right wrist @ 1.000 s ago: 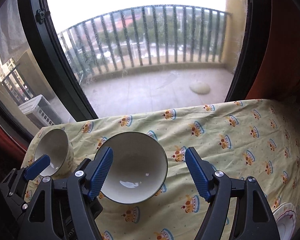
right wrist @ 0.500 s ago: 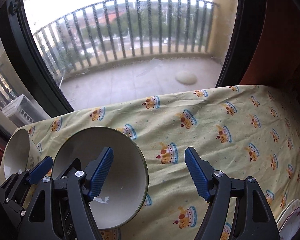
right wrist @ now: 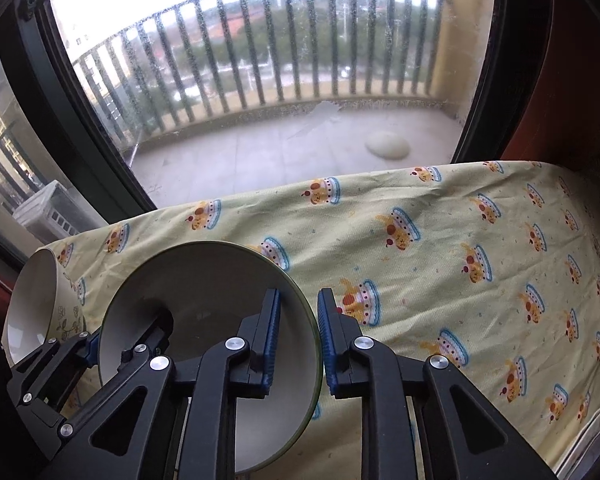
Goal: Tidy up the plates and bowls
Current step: 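Lift and carry the second bowl with both grippers toward the first bowl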
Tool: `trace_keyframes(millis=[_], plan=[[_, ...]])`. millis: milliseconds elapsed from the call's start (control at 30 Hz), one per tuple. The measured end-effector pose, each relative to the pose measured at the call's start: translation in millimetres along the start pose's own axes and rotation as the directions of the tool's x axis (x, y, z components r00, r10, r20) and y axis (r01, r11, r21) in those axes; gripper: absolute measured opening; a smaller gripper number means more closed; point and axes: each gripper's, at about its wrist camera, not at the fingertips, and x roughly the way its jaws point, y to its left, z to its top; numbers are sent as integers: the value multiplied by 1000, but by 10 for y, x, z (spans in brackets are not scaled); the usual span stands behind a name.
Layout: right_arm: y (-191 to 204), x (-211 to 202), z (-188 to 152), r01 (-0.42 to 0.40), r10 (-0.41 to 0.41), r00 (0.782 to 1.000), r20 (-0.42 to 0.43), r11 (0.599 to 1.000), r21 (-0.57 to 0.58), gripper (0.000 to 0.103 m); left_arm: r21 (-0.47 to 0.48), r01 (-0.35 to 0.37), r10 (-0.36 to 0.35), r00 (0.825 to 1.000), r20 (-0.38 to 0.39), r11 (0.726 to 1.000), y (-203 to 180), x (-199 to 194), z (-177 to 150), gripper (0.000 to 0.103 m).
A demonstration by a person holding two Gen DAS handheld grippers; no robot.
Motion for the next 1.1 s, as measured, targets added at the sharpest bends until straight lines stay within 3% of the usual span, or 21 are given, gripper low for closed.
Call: trace_keyframes(millis=[667,767,800,833,967,1067,1100], plan=[[27,-197,-123,-4,4,1000,-5,999,-37,20,-36,-37,36,999,-25,999,51,-250,-174,19],[43,-289,-154,-11,11,1000,6,999,-43,16,-54,-37,36,999,-22,998,76,-324,-217,17],[52,-325,-165,-12,13,1000,14,999,-47,8,-65,-12,11,1000,-10,998,85,-360,-219,10],[58,-364,-166,-41,42,999,24,998,-49,3,-72,3,-4,1000,-10,997,95,-387,-216,9],[86,-439,-140,-32,34,999,38,998,-55,3,-73,-35,34,999,-9,997,102,-394,-205,10],[92,-456,-160,-31,33,999,31,998,-50,5,-81,-36,36,999,-11,996,103,-380,-231,20],[100,-451,-166,-22,23,999,23,998,-57,9,-80,-38,37,999,-15,996,100,-368,-236,34]])
